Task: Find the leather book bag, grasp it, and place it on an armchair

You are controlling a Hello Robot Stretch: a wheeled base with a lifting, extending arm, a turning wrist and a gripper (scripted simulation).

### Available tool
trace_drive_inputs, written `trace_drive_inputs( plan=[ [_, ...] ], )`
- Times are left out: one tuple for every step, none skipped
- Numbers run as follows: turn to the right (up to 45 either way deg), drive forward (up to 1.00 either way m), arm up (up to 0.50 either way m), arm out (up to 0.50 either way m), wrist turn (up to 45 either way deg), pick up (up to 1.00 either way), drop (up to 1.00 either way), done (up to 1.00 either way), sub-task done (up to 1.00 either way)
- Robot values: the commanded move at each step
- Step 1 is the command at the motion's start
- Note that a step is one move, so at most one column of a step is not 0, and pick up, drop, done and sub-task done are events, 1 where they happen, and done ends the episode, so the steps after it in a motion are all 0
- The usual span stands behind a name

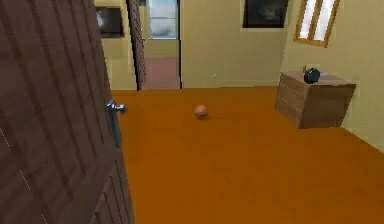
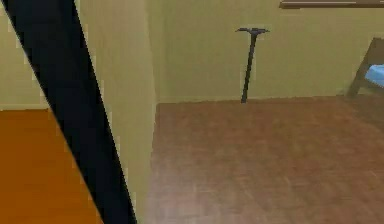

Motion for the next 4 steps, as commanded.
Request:
trace_drive_inputs(
  plan=[
    [0.0,1.0,0.0,0.0,0.0,0.0,0.0,0.0,0.0],
    [0.0,0.2,0.0,0.0,0.0,0.0,0.0,0.0,0.0],
    [-39.0,0.0,0.0,0.0,0.0,0.0,0.0,0.0,0.0],
    [0.0,0.05,0.0,0.0,0.0,0.0,0.0,0.0,0.0]
  ],
)
